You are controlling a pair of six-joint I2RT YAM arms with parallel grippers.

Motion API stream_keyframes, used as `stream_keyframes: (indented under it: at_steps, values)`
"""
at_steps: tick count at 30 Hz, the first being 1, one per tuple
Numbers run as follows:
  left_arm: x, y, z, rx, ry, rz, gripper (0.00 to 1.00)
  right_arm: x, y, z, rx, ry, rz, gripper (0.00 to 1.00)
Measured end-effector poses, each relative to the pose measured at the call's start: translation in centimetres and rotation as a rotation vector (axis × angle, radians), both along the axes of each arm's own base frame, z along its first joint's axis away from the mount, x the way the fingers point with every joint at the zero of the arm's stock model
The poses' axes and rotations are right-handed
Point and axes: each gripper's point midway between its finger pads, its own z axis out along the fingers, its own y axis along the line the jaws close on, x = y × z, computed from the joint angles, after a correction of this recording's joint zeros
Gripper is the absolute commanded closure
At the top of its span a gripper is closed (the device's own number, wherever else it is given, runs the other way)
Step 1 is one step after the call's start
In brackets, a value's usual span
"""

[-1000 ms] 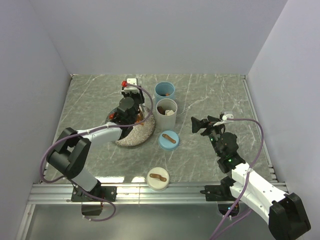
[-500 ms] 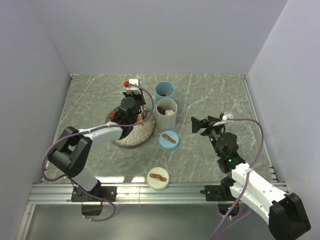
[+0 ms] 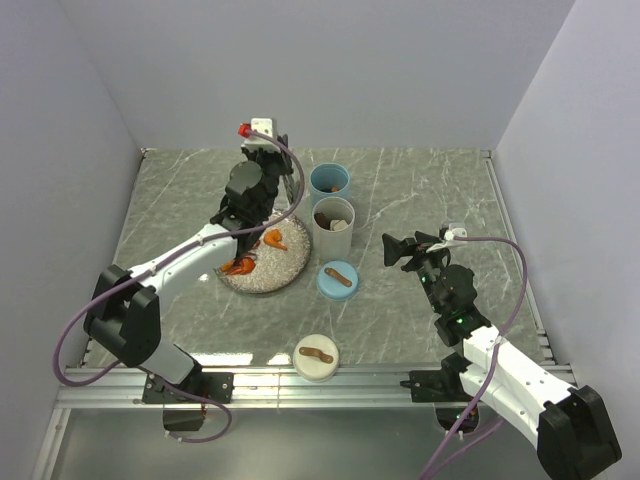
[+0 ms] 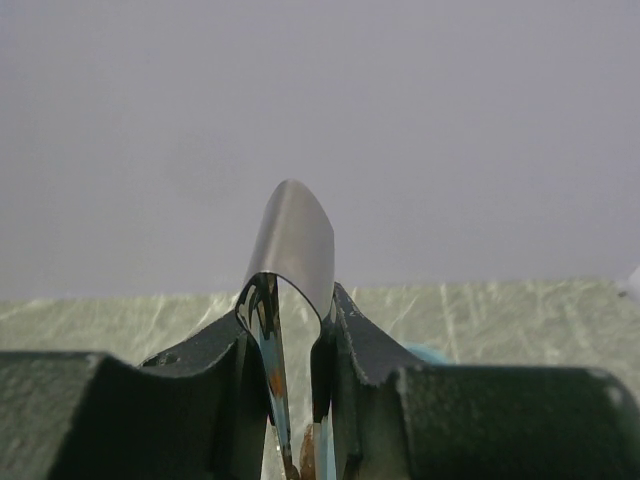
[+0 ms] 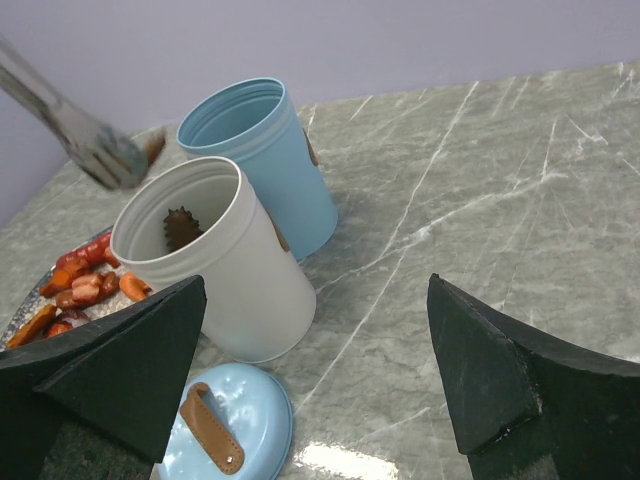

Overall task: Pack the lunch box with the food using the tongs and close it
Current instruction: Place the food into the lunch box

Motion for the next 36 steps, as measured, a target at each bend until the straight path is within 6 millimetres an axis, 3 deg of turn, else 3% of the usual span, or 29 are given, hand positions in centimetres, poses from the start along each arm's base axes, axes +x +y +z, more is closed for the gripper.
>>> stream_keyframes:
  at_steps: [9,12,18,24,25,29,36]
  values:
    - [0.3,-2.6,8.0,-0.047,-0.123,-0.117,0.89,0.0,0.0,-0.1,-0.001,0.002,0.0,0.02]
    - [1.1,-4.1,9.3,-0.06,-0.143,-0.162,0.89,0.0,0.0,-0.1,-0.001,0.003,0.0,0.02]
    - [3.2,-6.8,6.9,-0.036,-0.09,-0.223,0.87,0.1,0.0,-0.3,-0.004,0.008,0.0,0.02]
    - [4.3,-8.3,3.5,-0.005,-0.018,-0.252,0.73,0.1,0.0,-0.3,-0.004,0.008,0.0,0.02]
    - [4.3,-8.4,3.3,-0.003,-0.015,-0.253,0.68,0.1,0.0,-0.3,-0.004,0.008,0.0,0.02]
    - [4.1,-8.8,3.6,-0.005,-0.021,-0.261,0.62,0.1,0.0,-0.3,-0.004,0.008,0.0,0.02]
    - [3.9,-9.1,4.3,-0.011,-0.036,-0.262,0.65,0.1,0.0,-0.3,-0.004,0.008,0.0,0.02]
